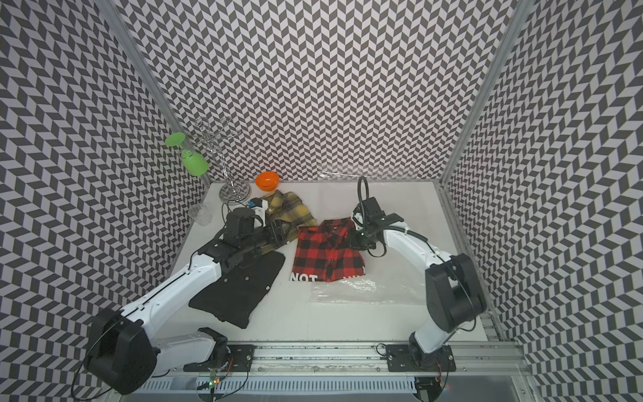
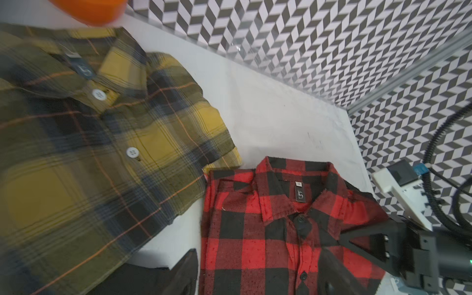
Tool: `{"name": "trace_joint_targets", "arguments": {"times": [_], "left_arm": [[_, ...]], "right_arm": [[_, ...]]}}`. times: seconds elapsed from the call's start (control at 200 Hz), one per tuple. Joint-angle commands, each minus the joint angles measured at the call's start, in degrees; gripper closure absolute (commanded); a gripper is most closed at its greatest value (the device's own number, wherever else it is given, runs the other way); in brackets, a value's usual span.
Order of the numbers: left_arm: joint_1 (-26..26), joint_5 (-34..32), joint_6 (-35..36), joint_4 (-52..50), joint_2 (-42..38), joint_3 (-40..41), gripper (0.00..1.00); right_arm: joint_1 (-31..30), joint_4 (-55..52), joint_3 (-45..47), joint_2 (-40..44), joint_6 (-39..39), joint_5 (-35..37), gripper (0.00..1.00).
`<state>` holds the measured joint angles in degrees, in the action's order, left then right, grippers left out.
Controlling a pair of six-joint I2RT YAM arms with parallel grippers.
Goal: Place the folded shirt into the vacuum bag
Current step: Move the shirt from the vacuum bag, then pick up the shirt from the center of the board.
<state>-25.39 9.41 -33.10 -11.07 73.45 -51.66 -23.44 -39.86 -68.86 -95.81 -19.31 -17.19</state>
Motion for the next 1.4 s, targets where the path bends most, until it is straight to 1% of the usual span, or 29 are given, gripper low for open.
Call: {"name": "trace_joint_targets", "arguments": {"times": [0.0,0.035,0.08,0.14,0.19,0.27,0.341,0.416,0.471,0.546,0.586,0.636,0.716,0.901,1.007,1.077,1.192,1.197,1.207,1.227,1.392], "left_arm": [[-2.81,0.49,0.34,1.32,3.19,-2.52,0.26],[-3.15,2.03,0.35,1.57,4.12,-2.41,0.26],[-3.5,3.05,0.39,1.6,4.85,-1.8,0.26],[-4.09,3.04,1.08,1.6,5.22,-0.89,0.28],[-4.72,2.65,1.45,2.68,4.97,0.19,0.28],[-5.69,2.98,1.51,4.87,5.38,1.02,0.28],[-6.76,4.05,2.03,5.86,6.66,0.54,0.28],[-8.11,4.37,2.68,6.91,8.11,0.76,0.28],[-8.58,4.61,2.78,7.61,9.06,1.18,0.28],[-8.8,4.93,2.7,8.69,9.99,2.25,0.28],[-8.81,5.14,2.69,9.51,10.26,2.92,0.28],[-8.8,5.1,2.6,10.12,10.61,3.61,0.29],[-8.89,5.56,2.54,11.26,11.25,4.57,0.29],[-10.06,6.47,1.26,15.52,13.75,7.7,0.29],[-10.6,6.55,-0.04,17.85,13.58,10.0,0.29],[-10.65,6.6,-0.51,19.31,13.1,11.49,0.29],[-10.65,6.5,-1.07,20.71,13.11,13.55,0.29],[-10.65,6.5,-1.03,20.77,13.12,13.62,0.29],[-10.65,6.56,-1.1,20.92,13.21,13.74,0.29],[-10.65,6.54,-1.3,21.19,13.24,14.15,0.29],[-11.32,7.03,-3.18,23.44,13.06,16.78,0.29]], "right_arm": [[-0.05,-4.3,-4.3,-2.78,1.67,18.27,0.98],[-0.04,-4.59,-5.13,-3.95,1.19,20.74,0.96],[-0.1,-5.44,-6.38,-5.45,0.75,21.6,0.93],[-0.11,-4.14,-6.68,-6.01,0.38,19.66,0.89],[-0.11,-2.46,-6.74,-5.97,-0.85,19.28,0.8],[-0.03,0.0,-6.66,-6.45,-1.86,17.26,0.7],[0.15,1.07,-6.34,-6.91,-2.21,15.1,0.63],[1.03,3.83,-4.18,-5.7,-2.68,10.2,0.54],[2.62,6.83,-1.39,-4.05,-2.89,3.38,0.49],[5.58,11.5,2.84,-1.65,-3.09,-6.11,0.44],[7.12,13.28,4.99,-0.57,-3.2,-9.52,0.42],[8.42,13.83,6.59,0.59,-3.05,-12.03,0.39],[9.19,13.04,7.93,2.13,-1.86,-12.8,0.34],[10.44,16.87,16.31,7.58,-2.8,-14.25,0.33],[11.44,17.92,20.09,11.08,-2.8,-14.25,0.33],[11.98,18.71,22.23,12.29,-2.8,-14.25,0.33],[12.35,23.35,26.69,12.7,-2.8,-14.42,0.33],[12.36,23.82,26.9,12.7,-5.12,-16.16,0.32],[12.37,24.31,27.3,12.63,-6.79,-19.73,0.32],[12.36,25.23,28.1,12.64,-7.77,-21.3,0.32],[12.36,27.96,32.21,13.43,-9.73,-20.34,0.32]]}}
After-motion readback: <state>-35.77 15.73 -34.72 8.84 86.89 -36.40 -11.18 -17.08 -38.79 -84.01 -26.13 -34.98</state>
